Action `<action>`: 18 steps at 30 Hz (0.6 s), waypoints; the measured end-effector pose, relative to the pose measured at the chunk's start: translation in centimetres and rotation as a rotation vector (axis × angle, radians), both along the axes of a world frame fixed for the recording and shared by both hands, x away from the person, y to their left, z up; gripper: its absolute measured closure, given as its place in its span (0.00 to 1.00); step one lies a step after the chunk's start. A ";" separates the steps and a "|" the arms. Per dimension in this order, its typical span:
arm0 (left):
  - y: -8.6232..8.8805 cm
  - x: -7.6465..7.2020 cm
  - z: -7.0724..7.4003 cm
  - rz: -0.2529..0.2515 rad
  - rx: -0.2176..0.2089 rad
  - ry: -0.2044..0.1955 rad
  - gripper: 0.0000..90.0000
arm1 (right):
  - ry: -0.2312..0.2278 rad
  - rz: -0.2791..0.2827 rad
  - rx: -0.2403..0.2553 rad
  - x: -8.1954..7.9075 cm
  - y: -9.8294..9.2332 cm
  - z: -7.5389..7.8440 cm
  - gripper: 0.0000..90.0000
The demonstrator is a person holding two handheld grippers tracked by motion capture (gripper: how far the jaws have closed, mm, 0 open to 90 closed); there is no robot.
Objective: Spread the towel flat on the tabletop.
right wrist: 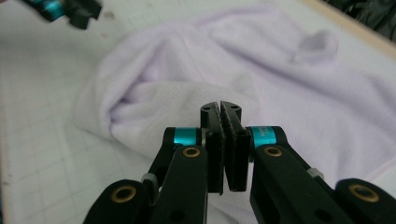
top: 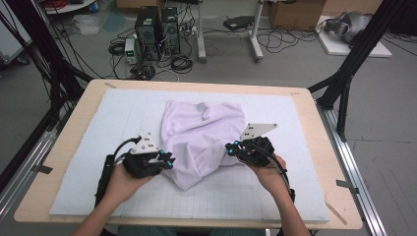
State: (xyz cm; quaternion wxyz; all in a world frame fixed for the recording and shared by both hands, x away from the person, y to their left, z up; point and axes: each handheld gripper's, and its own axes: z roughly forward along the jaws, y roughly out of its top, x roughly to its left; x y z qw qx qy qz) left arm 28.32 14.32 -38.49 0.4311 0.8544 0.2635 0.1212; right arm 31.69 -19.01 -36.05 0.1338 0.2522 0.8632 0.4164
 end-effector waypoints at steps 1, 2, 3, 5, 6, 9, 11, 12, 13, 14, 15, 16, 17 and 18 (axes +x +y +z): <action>-0.5 -0.1 -0.7 -0.012 0.017 0.017 0.77 | 0.016 -0.003 -0.001 0.4 -0.1 -0.7 0.98; -1.0 -0.2 -1.4 -0.020 0.033 0.027 0.72 | 0.032 -0.012 -0.012 0.6 -0.2 -1.3 0.98; -1.5 -0.2 -2.0 -0.023 0.051 0.034 0.68 | 0.048 -0.016 -0.017 0.9 -0.4 -1.9 0.97; -2.4 -0.1 -3.1 -0.043 0.096 0.052 0.63 | 0.098 -0.023 -0.016 1.2 -0.6 -2.7 0.93; -2.8 -0.1 -3.6 -0.041 0.110 0.056 0.61 | 0.099 -0.025 -0.016 1.1 -0.7 -2.8 0.86; -3.3 0.1 -4.6 -0.034 0.138 0.043 0.66 | 0.055 -0.039 0.040 -0.1 -0.8 -2.5 0.71; -3.3 0.1 -4.6 -0.029 0.152 0.004 0.81 | 0.045 -0.025 0.060 -1.2 -0.7 -2.5 0.69; -3.3 0.1 -4.6 -0.022 0.140 0.006 0.89 | 0.035 -0.009 0.058 -1.7 -0.5 -2.7 0.70; -3.2 0.1 -4.6 -0.023 0.139 0.004 0.93 | 0.030 0.009 0.048 -2.2 -0.1 -3.1 0.70; -3.1 0.1 -4.4 -0.023 0.135 0.002 0.94 | 0.033 0.038 0.040 -2.5 0.3 -3.5 0.70; -3.0 0.1 -4.3 -0.019 0.123 0.001 0.95 | 0.033 0.059 0.024 -2.6 0.8 -4.1 0.69; -2.8 0.1 -4.0 -0.013 0.109 -0.001 0.95 | 0.036 0.066 -0.007 -2.7 1.5 -4.7 0.68; -2.5 0.2 -3.7 -0.007 0.082 0.000 0.95 | 0.038 0.069 -0.029 -2.6 2.1 -5.2 0.65; -2.2 0.2 -3.2 0.000 0.060 -0.004 0.95 | 0.044 0.071 -0.033 -2.4 2.7 -5.7 0.62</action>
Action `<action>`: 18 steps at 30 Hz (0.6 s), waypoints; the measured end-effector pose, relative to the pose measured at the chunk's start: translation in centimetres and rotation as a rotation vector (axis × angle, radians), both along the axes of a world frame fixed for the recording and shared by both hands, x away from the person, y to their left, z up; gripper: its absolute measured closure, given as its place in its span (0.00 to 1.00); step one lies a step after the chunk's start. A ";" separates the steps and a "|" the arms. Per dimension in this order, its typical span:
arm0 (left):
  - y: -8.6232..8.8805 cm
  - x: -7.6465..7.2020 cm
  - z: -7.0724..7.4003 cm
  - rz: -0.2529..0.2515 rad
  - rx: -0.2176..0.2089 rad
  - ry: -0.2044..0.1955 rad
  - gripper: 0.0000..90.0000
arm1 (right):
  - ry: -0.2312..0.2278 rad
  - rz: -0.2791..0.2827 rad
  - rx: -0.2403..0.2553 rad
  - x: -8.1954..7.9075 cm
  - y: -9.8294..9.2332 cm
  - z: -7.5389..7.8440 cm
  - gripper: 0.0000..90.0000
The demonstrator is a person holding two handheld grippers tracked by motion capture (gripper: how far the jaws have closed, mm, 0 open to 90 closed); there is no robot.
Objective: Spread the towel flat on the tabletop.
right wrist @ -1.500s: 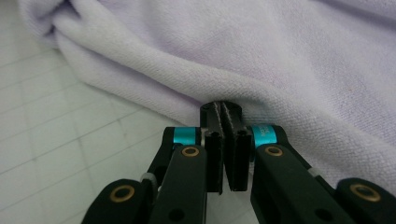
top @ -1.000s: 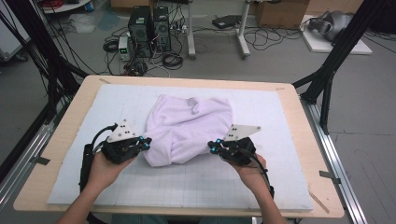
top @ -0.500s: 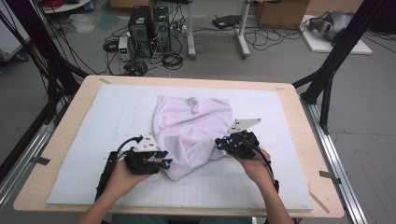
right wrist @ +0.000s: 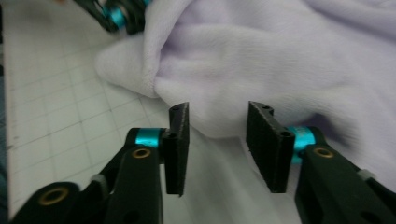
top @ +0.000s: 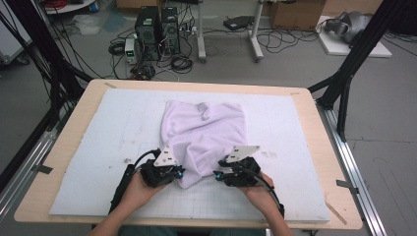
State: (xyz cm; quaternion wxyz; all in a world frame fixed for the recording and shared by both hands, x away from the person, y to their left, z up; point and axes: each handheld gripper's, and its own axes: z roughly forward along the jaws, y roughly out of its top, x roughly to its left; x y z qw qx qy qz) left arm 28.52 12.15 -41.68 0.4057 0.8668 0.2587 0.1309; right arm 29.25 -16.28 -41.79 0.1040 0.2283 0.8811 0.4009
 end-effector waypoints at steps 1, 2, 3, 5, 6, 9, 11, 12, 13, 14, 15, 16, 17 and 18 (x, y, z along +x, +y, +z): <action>0.3 0.0 0.5 0.009 -0.023 -0.006 0.95 | 0.000 -0.007 -0.004 0.2 0.6 -0.4 0.62; 0.7 0.1 1.1 0.013 -0.049 -0.005 0.96 | -0.005 -0.011 -0.004 0.4 1.2 -0.7 0.62; 0.9 0.2 1.5 0.015 -0.067 -0.003 0.96 | -0.021 -0.019 -0.008 0.6 1.8 -0.9 0.64; 1.2 0.3 2.4 0.019 -0.072 -0.020 0.96 | -0.055 -0.039 -0.031 1.0 2.9 -1.3 0.76; 1.4 0.4 2.7 0.023 -0.082 -0.025 0.96 | -0.064 -0.035 -0.050 1.2 3.4 -1.5 0.85; 2.1 0.6 3.5 0.039 -0.098 -0.039 0.96 | -0.061 -0.016 -0.058 1.5 3.8 -1.6 0.96; 2.6 0.6 4.1 0.051 -0.104 -0.049 0.96 | -0.042 -0.003 -0.014 1.3 3.2 -0.9 0.96; 2.8 0.5 4.4 0.055 -0.114 -0.055 0.96 | -0.042 -0.001 -0.003 1.1 2.7 -0.3 0.96; 3.0 0.5 4.7 0.059 -0.121 -0.059 0.96 | -0.050 -0.002 0.004 0.9 2.3 0.3 0.97; 3.1 0.4 5.1 0.062 -0.129 -0.068 0.96 | -0.057 0.003 0.011 0.7 1.8 1.1 0.97; 3.2 0.3 5.5 0.065 -0.145 -0.077 0.96 | -0.068 0.004 0.024 0.4 1.2 2.0 0.97; 3.4 0.2 6.0 0.063 -0.154 -0.084 0.96 | -0.088 0.008 0.031 0.0 0.7 2.9 0.97; 3.5 0.1 6.4 0.066 -0.162 -0.095 0.96 | -0.101 0.004 0.044 -0.3 0.2 3.9 0.97; 3.5 0.0 6.8 0.066 -0.168 -0.106 0.96 | -0.115 0.006 0.045 -0.6 -0.2 4.8 0.97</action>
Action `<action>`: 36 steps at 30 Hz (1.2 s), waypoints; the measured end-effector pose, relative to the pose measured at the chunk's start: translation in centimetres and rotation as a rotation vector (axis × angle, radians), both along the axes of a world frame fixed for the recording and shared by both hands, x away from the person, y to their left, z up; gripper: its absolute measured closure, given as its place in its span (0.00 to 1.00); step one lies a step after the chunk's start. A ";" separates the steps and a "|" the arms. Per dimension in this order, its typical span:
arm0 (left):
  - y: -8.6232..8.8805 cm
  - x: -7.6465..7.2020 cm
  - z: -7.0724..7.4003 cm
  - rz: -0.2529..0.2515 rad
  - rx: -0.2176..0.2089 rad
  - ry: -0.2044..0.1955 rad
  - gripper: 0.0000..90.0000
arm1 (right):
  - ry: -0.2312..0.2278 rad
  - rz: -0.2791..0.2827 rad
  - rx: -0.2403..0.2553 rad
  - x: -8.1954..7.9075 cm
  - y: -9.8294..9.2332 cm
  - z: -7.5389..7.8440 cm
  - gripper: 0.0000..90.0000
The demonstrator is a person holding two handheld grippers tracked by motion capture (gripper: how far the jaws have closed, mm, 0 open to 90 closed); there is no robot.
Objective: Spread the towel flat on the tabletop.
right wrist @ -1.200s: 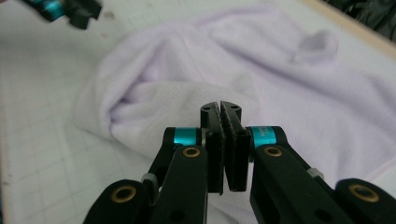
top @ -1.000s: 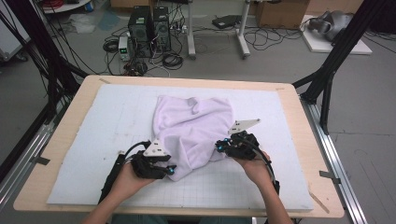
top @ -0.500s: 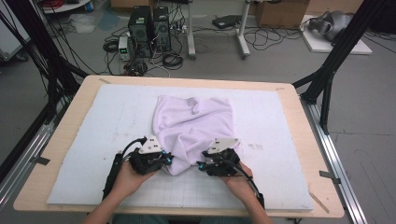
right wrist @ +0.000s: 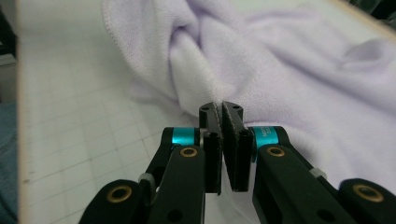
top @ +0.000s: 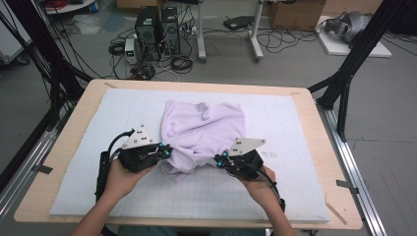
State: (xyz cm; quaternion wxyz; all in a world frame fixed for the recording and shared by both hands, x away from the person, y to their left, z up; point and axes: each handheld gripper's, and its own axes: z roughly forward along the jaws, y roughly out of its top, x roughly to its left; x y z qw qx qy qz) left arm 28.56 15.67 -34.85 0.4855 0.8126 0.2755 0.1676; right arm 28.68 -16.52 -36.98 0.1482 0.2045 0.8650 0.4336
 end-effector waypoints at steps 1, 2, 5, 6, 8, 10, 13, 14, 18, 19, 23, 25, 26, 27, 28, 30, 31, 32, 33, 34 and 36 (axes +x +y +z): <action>0.0 -0.1 0.4 0.004 -0.006 -0.011 0.96 | -0.018 0.003 0.001 -0.3 -0.4 0.9 0.97; 0.1 -0.2 0.9 0.003 -0.012 -0.020 0.96 | -0.034 0.002 0.002 -0.6 -0.7 1.9 0.97; 0.5 -0.6 2.2 0.007 -0.027 -0.048 0.96 | -0.076 0.000 0.027 -1.2 -1.7 4.4 0.97; 0.7 -0.6 2.6 0.008 -0.034 -0.055 0.96 | -0.090 0.000 0.032 -1.4 -2.0 5.2 0.97; 1.1 -0.5 2.9 0.021 -0.031 -0.065 0.96 | -0.121 -0.008 0.049 -1.8 -2.6 6.5 0.97; 1.3 0.0 2.5 0.037 -0.013 -0.051 0.96 | -0.131 -0.024 0.059 -1.7 -2.9 7.2 0.97; 1.2 1.5 0.8 0.071 0.059 -0.015 0.96 | -0.075 -0.030 0.029 -0.1 -2.5 6.1 0.97; 1.2 2.2 0.1 0.081 0.083 0.005 0.96 | -0.056 -0.036 0.003 0.7 -2.1 5.2 0.97; 1.1 5.0 -3.1 0.132 0.181 0.098 0.96 | 0.070 -0.081 -0.037 4.4 -1.2 1.3 0.97; 1.1 5.7 -3.7 0.146 0.195 0.117 0.96 | 0.100 -0.083 -0.031 5.2 -1.0 0.6 0.96; 1.4 7.7 -5.0 0.188 0.180 0.166 0.94 | 0.122 -0.098 -0.064 7.0 0.1 -1.0 0.95; 1.4 7.5 -4.8 0.185 0.160 0.166 0.85 | 0.127 -0.098 -0.046 7.3 -0.1 -1.2 0.85; 1.4 7.2 -4.5 0.174 0.149 0.156 0.79 | 0.137 -0.089 -0.022 7.2 -0.4 -1.0 0.82; 1.4 6.7 -4.1 0.163 0.139 0.142 0.76 | 0.138 -0.084 -0.006 6.9 -0.8 -0.7 0.80; 1.4 6.3 -3.7 0.158 0.129 0.129 0.72 | 0.123 -0.084 0.003 6.5 -1.3 -0.3 0.79; 1.3 5.2 -2.9 0.125 0.112 0.109 0.68 | 0.100 -0.079 0.025 5.4 -2.2 0.4 0.77; 1.2 4.5 -2.6 0.110 0.114 0.097 0.66 | 0.088 -0.078 0.023 4.9 -2.6 0.6 0.76; 0.9 3.9 -2.4 0.100 0.108 0.086 0.65 | 0.077 -0.075 0.019 4.3 -3.0 0.7 0.75; 0.6 3.3 -2.3 0.081 0.108 0.079 0.64 | 0.079 -0.073 0.013 3.8 -3.4 0.7 0.75; 0.3 2.8 -2.2 0.062 0.100 0.075 0.64 | 0.078 -0.071 -0.002 3.3 -3.6 0.4 0.74; -0.5 1.7 -2.3 0.024 0.080 0.081 0.64 | 0.084 -0.071 -0.024 2.5 -4.0 -0.4 0.73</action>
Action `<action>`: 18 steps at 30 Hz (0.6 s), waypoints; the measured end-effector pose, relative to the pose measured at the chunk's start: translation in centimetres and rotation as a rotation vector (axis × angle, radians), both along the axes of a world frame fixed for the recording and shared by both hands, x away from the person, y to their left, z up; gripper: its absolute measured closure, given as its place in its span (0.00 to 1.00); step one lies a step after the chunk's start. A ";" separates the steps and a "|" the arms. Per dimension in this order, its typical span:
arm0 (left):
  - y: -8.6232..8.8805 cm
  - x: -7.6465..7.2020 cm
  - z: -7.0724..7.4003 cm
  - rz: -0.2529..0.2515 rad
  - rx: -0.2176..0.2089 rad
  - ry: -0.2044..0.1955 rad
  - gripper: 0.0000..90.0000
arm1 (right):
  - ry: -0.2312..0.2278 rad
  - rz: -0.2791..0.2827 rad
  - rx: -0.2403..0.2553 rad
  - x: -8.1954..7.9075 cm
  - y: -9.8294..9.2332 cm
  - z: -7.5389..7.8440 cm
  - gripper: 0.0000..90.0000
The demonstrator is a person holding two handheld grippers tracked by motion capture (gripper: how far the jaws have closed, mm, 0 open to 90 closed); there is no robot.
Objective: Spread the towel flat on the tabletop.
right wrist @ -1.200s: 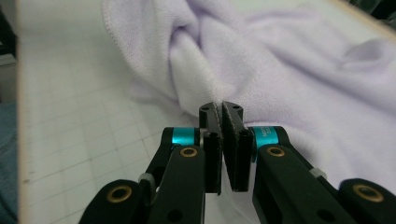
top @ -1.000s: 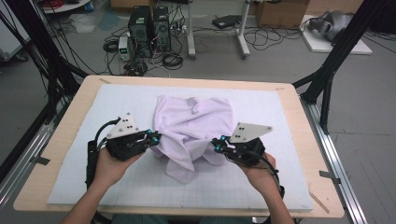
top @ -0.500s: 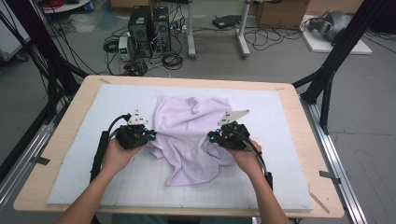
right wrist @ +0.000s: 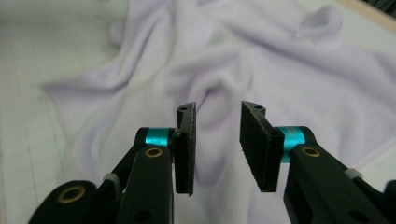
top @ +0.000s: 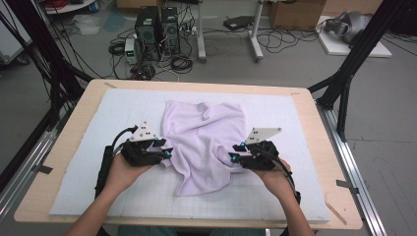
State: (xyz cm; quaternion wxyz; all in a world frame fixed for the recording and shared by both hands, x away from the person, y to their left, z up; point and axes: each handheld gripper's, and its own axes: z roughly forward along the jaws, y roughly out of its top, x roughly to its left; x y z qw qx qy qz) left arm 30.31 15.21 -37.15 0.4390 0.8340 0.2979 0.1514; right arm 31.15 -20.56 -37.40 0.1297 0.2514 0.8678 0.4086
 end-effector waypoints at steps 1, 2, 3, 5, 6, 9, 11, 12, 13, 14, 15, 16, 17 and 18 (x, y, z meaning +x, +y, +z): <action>-0.5 -0.5 -0.2 -0.026 0.003 0.005 0.63 | 0.013 0.004 -0.005 -0.4 -0.2 -0.5 0.73; -1.1 -0.9 -0.5 -0.051 0.004 0.012 0.63 | 0.016 0.005 -0.014 -0.8 -0.3 -1.0 0.73; -1.7 -1.3 -0.9 -0.078 0.009 0.022 0.63 | 0.017 0.006 -0.023 -1.2 -0.3 -1.6 0.73; -2.9 -1.9 -1.9 -0.117 0.042 0.040 0.63 | 0.029 0.006 -0.036 -1.7 -0.4 -2.6 0.73; -3.5 -2.0 -2.5 -0.128 0.058 0.044 0.62 | 0.036 0.009 -0.036 -1.8 -0.4 -3.1 0.72; -4.7 -2.1 -4.2 -0.154 0.110 0.075 0.62 | 0.049 -0.004 -0.060 -1.8 -0.1 -4.3 0.71; -5.3 -1.9 -5.3 -0.174 0.173 0.095 0.66 | 0.046 -0.010 -0.092 -1.6 0.3 -5.0 0.72; -5.4 -1.8 -5.8 -0.177 0.201 0.110 0.72 | 0.047 -0.018 -0.113 -1.4 0.5 -5.3 0.74; -5.4 -1.8 -6.1 -0.178 0.203 0.090 0.77 | 0.053 -0.017 -0.123 -1.2 0.6 -5.6 0.78; -5.2 -1.8 -6.2 -0.171 0.190 0.085 0.81 | 0.059 -0.012 -0.129 -1.0 0.7 -5.9 0.82; -5.0 -1.6 -6.1 -0.169 0.180 0.095 0.88 | 0.075 -0.012 -0.135 -0.9 0.8 -6.2 0.89; -4.8 -1.5 -6.1 -0.163 0.173 0.102 0.91 | 0.078 -0.002 -0.140 -0.8 0.8 -6.3 0.93; -4.5 -1.5 -6.0 -0.157 0.172 0.102 0.92 | 0.077 0.000 -0.135 -0.8 0.8 -6.3 0.95; -4.3 -1.6 -5.9 -0.151 0.173 0.098 0.93 | 0.084 0.000 -0.130 -0.7 0.7 -6.2 0.96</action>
